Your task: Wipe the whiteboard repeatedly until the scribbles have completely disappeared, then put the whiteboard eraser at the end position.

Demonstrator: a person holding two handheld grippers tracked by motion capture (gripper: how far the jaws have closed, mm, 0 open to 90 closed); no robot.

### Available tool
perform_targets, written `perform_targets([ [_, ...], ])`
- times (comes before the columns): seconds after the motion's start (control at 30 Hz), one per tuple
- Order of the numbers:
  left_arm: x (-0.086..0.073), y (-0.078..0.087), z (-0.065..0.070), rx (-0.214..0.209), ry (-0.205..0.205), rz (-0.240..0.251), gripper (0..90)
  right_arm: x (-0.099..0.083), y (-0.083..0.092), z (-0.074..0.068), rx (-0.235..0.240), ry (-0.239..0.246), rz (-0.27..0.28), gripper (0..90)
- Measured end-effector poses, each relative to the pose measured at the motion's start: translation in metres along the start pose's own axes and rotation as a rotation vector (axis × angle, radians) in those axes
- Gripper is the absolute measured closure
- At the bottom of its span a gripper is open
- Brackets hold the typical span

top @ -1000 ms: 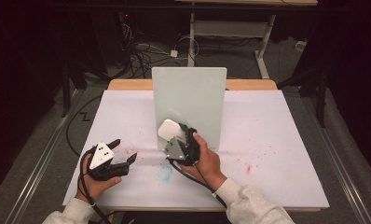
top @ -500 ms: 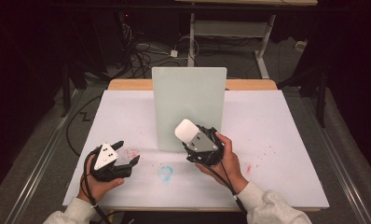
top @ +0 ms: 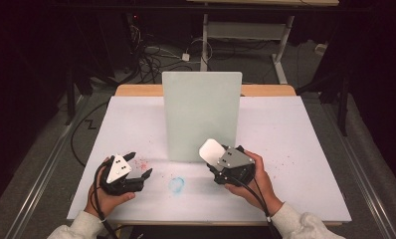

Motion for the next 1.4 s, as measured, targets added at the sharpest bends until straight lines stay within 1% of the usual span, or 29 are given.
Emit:
perform_targets([
  [0.03, 0.000, -0.001, 0.001, 0.000, -0.008, -0.003, 22.6, -0.001, 0.000, -0.001, 0.014, -0.001, -0.005, 31.0],
  [0.07, 0.000, -0.001, 0.002, -0.004, -0.007, -0.005, 22.6, -0.003, 0.001, -0.001, 0.018, 0.003, -0.015, 31.0],
  [0.1, 0.000, -0.002, 0.002, -0.006, -0.009, -0.007, 22.6, -0.004, 0.001, -0.001, 0.033, 0.009, -0.022, 30.9],
  [0.17, 0.000, -0.004, 0.002, -0.009, -0.009, -0.009, 22.6, -0.007, 0.001, -0.001, 0.048, 0.007, -0.032, 30.9],
  [0.23, 0.000, -0.005, 0.003, -0.011, -0.018, -0.018, 22.6, -0.009, 0.002, -0.002, 0.072, 0.019, -0.045, 30.9],
  [0.43, 0.000, -0.006, 0.005, -0.015, -0.027, -0.024, 22.5, -0.014, 0.007, -0.006, 0.112, 0.017, -0.054, 30.9],
  [0.6, 0.000, -0.005, 0.007, -0.018, -0.029, -0.025, 22.5, -0.019, 0.015, -0.007, 0.139, 0.029, -0.061, 30.9],
  [0.67, 0.000, -0.006, 0.008, -0.016, -0.035, -0.028, 22.4, -0.021, 0.018, -0.007, 0.159, 0.036, -0.067, 30.9],
  [0.73, 0.001, -0.006, 0.010, -0.017, -0.038, -0.027, 22.3, -0.022, 0.019, -0.007, 0.162, 0.044, -0.074, 30.9],
  [0.8, 0.002, -0.007, 0.011, -0.018, -0.045, -0.032, 22.3, -0.023, 0.019, -0.007, 0.173, 0.047, -0.080, 30.9],
  [0.83, 0.002, -0.008, 0.013, -0.024, -0.040, -0.039, 22.3, -0.024, 0.019, -0.007, 0.176, 0.049, -0.087, 30.9],
  [0.9, 0.001, -0.009, 0.014, -0.023, -0.049, -0.045, 22.3, -0.025, 0.018, -0.007, 0.196, 0.061, -0.103, 30.9],
  [0.97, 0.001, -0.009, 0.014, -0.025, -0.047, -0.045, 22.3, -0.026, 0.017, -0.008, 0.198, 0.059, -0.114, 30.9],
  [1.07, 0.001, -0.008, 0.013, -0.025, -0.047, -0.045, 22.2, -0.028, 0.014, -0.010, 0.229, 0.083, -0.147, 30.8],
  [1.13, 0.001, -0.008, 0.013, -0.026, -0.047, -0.044, 22.2, -0.030, 0.012, -0.013, 0.238, 0.090, -0.170, 30.8],
  [1.17, 0.001, -0.008, 0.014, -0.027, -0.048, -0.044, 22.2, -0.031, 0.011, -0.015, 0.250, 0.102, -0.180, 30.8],
  [1.23, 0.001, -0.008, 0.014, -0.027, -0.051, -0.045, 22.1, -0.034, 0.008, -0.019, 0.261, 0.108, -0.199, 30.7],
  [1.27, 0.000, -0.008, 0.014, -0.025, -0.052, -0.047, 22.1, -0.035, 0.007, -0.020, 0.260, 0.118, -0.205, 30.6],
  [1.3, 0.000, -0.007, 0.015, -0.024, -0.053, -0.047, 22.1, -0.035, 0.006, -0.021, 0.256, 0.125, -0.205, 30.5],
  [1.33, 0.000, -0.007, 0.015, -0.024, -0.050, -0.044, 22.1, -0.034, 0.006, -0.021, 0.256, 0.122, -0.202, 30.0],
  [1.4, 0.001, -0.007, 0.014, -0.025, -0.047, -0.042, 22.0, -0.032, 0.007, -0.021, 0.262, 0.101, -0.177, 28.2],
])
Point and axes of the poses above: each handheld gripper's, and its own axes: y roughly backward along the jaws, x roughly out of its top, z roughly to its right, the point moved 5 cm from there along -y, roughly forward along the jaws, and after that the axes turned 1 degree about -x, right-handed, at the moved point
